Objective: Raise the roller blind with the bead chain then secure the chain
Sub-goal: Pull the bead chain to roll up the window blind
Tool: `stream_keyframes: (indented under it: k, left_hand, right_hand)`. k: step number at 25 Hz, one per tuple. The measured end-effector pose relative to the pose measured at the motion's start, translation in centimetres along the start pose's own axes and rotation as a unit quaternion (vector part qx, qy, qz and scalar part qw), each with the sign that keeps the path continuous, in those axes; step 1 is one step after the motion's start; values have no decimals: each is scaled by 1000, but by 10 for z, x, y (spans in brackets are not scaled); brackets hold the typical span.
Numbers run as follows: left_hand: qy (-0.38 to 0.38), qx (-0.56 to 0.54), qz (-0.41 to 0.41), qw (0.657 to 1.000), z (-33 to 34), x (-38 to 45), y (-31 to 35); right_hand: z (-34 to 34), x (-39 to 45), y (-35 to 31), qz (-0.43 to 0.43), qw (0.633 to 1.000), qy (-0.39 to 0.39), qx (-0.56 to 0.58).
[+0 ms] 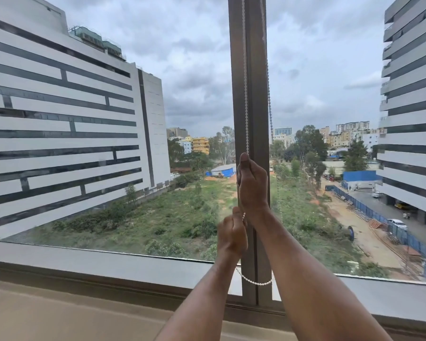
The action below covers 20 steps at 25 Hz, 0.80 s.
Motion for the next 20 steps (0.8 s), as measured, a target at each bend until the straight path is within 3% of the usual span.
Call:
stream_keyframes:
  k: [4,11,20]
  left_hand:
    - [101,-79,-38,991,-29,35,27]
    - [-17,-127,42,991,-7,67,105]
    - [78,-53,83,992,-25,68,94]
  right_hand:
    - [-5,-21,25,35,999,-22,-2]
    - [-3,-70,82,118,990,-73,-21]
    - [-6,-56,76,94,972,-196,-85]
Point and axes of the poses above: each hand's wrist, its own x-axis towards the middle knuckle, its own z-axis out of the palm, y = z × x, the point moved 6 cm from there along x, towards the middle knuckle, and after that the axes turned 2 degrees about -x, right-handed, at the moved point
